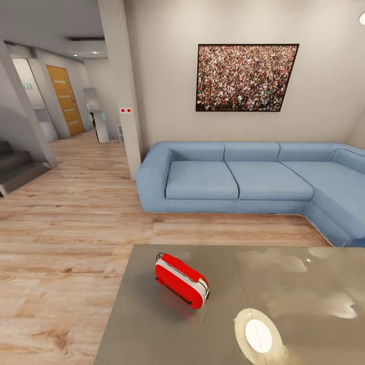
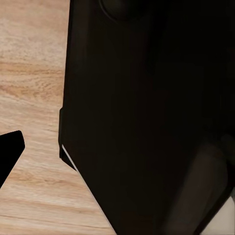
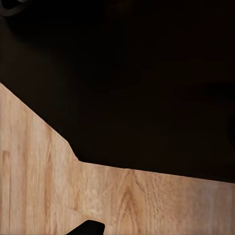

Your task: Turn on the radio receiver that's on the table in the living room.

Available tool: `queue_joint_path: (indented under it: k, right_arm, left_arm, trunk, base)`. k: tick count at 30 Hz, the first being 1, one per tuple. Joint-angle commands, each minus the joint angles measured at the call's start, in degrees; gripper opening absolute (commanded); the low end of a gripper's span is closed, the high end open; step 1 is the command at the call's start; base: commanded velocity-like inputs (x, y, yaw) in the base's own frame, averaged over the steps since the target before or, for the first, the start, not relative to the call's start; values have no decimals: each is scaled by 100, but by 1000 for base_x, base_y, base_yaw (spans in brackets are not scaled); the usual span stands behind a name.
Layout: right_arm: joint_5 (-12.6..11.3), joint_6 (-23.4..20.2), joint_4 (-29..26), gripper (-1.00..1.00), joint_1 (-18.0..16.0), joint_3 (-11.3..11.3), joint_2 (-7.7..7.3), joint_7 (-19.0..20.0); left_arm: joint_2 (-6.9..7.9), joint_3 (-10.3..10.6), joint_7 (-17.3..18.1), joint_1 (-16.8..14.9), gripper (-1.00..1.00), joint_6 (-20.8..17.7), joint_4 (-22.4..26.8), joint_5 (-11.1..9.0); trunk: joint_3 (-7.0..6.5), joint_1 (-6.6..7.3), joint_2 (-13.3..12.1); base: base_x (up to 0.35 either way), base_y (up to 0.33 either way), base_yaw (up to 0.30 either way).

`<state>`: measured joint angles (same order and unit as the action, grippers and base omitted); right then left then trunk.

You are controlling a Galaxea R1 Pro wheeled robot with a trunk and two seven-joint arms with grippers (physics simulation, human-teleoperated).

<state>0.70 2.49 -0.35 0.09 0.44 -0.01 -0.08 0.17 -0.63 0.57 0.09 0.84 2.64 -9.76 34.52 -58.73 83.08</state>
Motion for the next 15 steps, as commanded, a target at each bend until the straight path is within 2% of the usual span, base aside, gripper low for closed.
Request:
queue_joint_path:
  k: [1, 15]
  right_arm:
    - [0, -1, 0, 100, 0, 0, 1, -2]
    - [0, 8, 0, 100, 0, 0, 1, -12]
  left_arm:
    - [2, 1, 5, 0, 100, -2, -3, 0]
    - [8, 3, 21, 0, 100, -5, 0, 1]
  trunk:
    - [-18, 22, -40]
    - [-269, 329, -602]
  base:
    - [0, 0, 0]
    - [0, 0, 0]
